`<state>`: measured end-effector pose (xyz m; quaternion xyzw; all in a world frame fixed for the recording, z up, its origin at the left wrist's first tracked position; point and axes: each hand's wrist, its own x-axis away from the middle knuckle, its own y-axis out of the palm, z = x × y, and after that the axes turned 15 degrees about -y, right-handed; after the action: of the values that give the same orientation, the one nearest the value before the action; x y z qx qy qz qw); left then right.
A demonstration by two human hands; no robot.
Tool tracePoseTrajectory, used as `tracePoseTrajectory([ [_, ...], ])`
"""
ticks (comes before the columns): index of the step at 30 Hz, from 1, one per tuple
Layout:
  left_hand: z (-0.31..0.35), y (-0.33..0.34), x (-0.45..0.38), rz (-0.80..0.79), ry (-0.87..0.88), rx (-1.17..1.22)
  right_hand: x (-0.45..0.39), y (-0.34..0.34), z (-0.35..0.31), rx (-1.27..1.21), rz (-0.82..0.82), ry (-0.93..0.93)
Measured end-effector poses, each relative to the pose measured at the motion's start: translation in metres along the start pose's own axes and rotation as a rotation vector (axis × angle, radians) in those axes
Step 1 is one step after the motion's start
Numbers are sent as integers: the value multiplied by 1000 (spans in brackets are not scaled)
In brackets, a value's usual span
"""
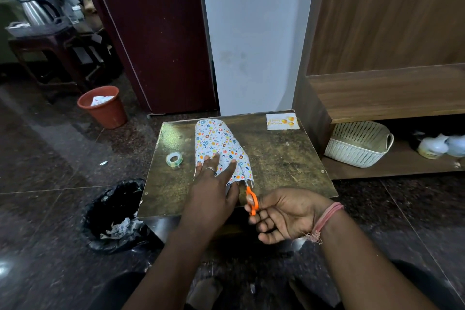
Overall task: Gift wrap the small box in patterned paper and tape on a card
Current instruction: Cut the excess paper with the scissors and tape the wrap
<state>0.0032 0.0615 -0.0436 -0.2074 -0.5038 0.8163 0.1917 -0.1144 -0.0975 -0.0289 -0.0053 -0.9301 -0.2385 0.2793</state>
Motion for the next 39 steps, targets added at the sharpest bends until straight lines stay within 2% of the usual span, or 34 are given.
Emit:
tracePoseTrajectory([
  [7,-6,11,-3,26,52,-62,-7,-8,-13,48,-90,-1],
  [22,-10,22,-6,62,73,-72,-15,2,-14,36,-15,-7],
  [33,-13,21,-4,58,79,-21,-20,-9,-23,79,-75,-2],
  [39,-14,21,-5,70,82,-45,-25,-2,-24,68,-30,-16],
])
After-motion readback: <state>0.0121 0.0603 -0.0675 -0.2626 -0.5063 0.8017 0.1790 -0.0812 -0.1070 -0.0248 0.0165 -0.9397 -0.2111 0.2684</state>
